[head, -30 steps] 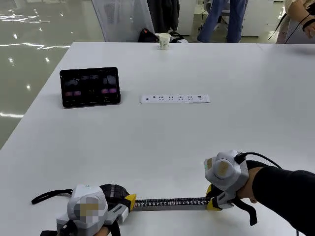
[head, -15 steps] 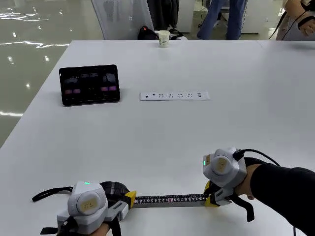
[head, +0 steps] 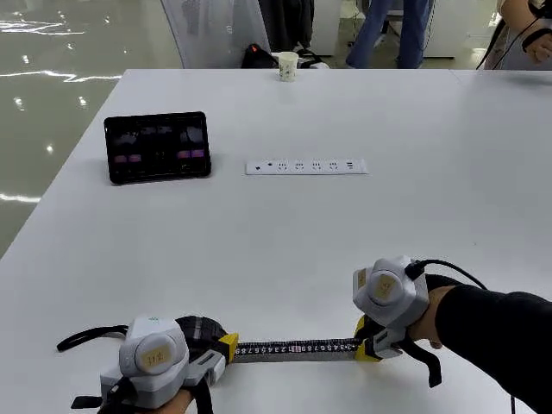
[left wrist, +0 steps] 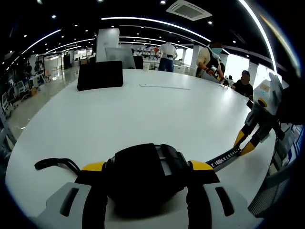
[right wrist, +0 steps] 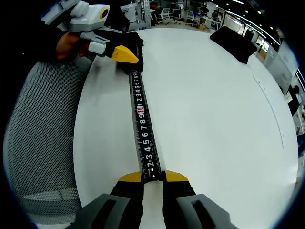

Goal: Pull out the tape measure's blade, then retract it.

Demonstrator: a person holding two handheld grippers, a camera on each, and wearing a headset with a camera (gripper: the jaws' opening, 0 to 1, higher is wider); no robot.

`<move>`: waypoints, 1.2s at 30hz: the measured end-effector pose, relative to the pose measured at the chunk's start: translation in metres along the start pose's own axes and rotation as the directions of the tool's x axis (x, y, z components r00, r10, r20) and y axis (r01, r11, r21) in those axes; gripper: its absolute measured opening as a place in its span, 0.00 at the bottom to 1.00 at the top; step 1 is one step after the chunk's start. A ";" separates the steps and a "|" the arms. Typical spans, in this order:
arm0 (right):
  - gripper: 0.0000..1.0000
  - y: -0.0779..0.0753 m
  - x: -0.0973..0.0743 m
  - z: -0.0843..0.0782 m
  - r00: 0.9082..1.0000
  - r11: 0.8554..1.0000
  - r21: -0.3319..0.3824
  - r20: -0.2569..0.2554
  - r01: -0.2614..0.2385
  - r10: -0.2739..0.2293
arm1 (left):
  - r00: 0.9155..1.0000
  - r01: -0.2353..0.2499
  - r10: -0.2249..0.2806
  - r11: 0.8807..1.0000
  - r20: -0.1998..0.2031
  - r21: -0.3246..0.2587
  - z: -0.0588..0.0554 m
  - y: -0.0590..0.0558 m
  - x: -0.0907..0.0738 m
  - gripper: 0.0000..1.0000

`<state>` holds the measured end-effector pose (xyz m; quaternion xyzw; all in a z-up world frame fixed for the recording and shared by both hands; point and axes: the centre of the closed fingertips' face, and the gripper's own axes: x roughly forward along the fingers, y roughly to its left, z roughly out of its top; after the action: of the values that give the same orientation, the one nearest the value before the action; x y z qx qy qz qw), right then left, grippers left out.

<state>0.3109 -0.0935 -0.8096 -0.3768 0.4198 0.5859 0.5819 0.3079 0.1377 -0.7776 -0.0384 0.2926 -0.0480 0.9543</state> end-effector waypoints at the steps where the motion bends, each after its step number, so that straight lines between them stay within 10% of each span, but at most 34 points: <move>1: 0.11 0.000 0.000 0.000 1.000 1.000 0.001 0.000 -0.001 0.001 | 1.000 0.000 0.000 1.000 0.000 0.000 0.000 0.000 0.000 0.63; 36: 0.11 0.000 0.006 0.011 1.000 1.000 0.007 0.014 -0.006 0.006 | 1.000 0.001 -0.001 1.000 0.001 -0.003 0.000 -0.001 -0.001 0.63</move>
<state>0.3113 -0.0813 -0.8113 -0.3694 0.4191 0.5888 0.5842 0.3073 0.1372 -0.7769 -0.0401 0.2921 -0.0481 0.9543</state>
